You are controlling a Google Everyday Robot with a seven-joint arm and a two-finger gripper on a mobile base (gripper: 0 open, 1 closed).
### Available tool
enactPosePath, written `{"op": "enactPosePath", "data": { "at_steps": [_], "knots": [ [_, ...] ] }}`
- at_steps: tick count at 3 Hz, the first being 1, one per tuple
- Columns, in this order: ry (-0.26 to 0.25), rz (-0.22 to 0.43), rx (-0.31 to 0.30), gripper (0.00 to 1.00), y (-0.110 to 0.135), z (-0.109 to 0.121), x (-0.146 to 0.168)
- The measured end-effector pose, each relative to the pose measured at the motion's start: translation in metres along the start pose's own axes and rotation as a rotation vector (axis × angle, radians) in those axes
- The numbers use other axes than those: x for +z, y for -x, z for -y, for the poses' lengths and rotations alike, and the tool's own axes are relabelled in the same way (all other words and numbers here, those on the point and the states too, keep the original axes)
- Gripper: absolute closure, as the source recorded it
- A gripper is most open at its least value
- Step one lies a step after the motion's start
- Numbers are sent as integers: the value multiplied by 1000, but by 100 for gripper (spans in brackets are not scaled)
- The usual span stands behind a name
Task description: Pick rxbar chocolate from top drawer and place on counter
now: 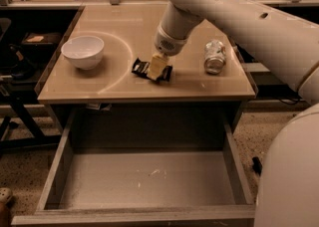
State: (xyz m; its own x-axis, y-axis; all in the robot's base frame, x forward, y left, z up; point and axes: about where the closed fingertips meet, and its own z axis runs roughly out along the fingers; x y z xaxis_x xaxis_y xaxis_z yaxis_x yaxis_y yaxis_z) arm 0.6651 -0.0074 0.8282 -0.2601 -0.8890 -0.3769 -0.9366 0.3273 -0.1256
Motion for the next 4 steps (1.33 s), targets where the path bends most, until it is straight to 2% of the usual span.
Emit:
{"op": "enactPosePath", "data": {
  "at_steps": [3,4],
  "knots": [
    [0,0,0,13,0,0,0],
    [0,0,0,0,0,0,0]
  ]
}}
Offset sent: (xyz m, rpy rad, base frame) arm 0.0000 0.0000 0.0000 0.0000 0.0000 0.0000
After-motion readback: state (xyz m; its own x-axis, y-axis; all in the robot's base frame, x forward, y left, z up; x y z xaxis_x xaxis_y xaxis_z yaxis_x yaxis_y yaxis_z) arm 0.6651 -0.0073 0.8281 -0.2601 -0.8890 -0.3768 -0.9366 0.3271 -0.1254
